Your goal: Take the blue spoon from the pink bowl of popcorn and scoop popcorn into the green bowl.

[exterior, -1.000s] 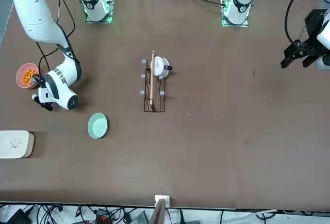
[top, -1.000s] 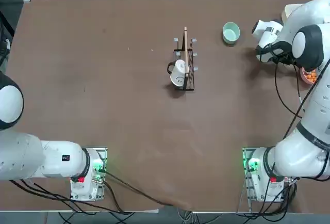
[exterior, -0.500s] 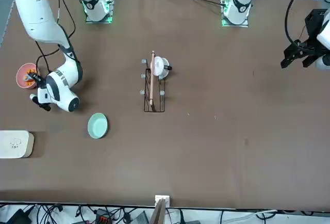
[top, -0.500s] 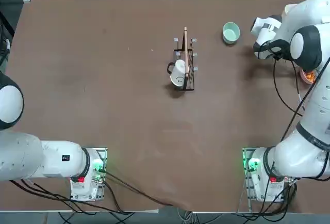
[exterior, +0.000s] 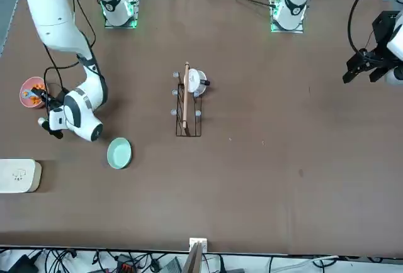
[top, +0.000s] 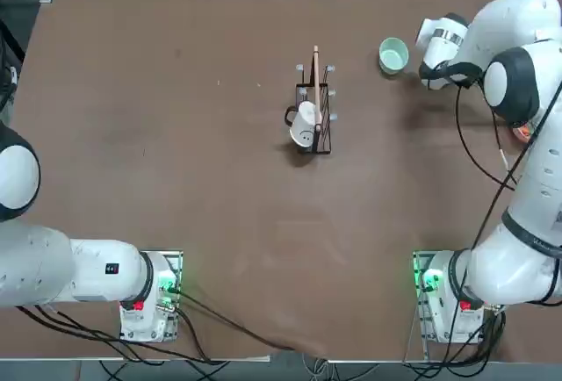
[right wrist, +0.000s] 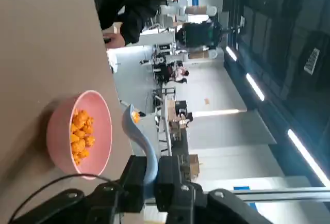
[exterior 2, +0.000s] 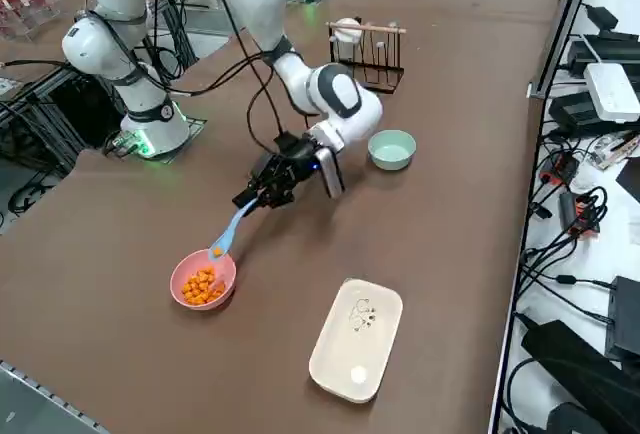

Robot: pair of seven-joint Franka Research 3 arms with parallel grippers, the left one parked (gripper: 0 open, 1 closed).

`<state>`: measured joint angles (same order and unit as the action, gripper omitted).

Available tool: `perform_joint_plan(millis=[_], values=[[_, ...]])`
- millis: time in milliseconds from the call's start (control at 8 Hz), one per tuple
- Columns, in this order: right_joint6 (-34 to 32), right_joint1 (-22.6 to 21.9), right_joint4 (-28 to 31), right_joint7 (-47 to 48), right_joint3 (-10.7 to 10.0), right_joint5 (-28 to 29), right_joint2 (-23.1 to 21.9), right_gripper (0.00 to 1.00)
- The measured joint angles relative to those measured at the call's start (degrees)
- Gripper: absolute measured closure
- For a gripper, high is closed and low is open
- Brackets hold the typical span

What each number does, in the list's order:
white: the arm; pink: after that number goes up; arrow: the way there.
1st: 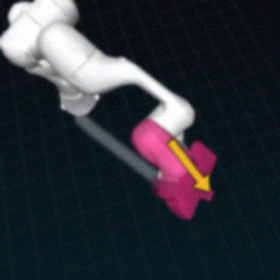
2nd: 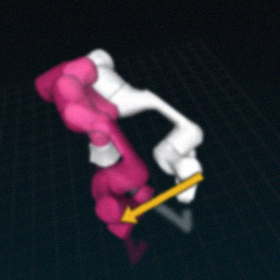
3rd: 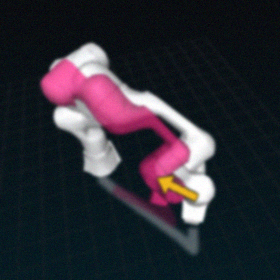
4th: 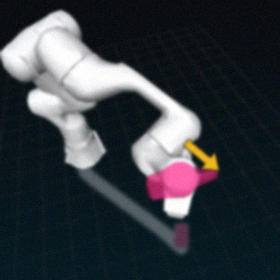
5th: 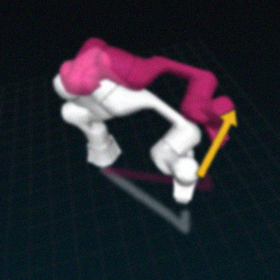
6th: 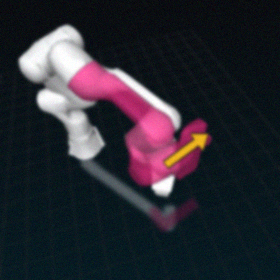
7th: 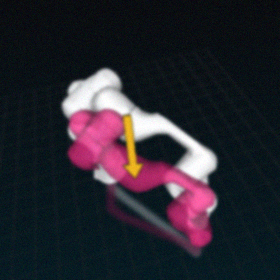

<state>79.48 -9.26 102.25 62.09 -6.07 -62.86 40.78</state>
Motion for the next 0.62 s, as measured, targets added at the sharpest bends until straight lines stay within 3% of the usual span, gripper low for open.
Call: perform_joint_plan(millis=[375, 625], values=[[-3.01, -6.76, -8.14, -8.24, 0.35, 0.28, 0.68, 0.88], [-5.38, -10.8, -17.35, -15.86, 0.49, 3.32, 2.14, 0.88]])
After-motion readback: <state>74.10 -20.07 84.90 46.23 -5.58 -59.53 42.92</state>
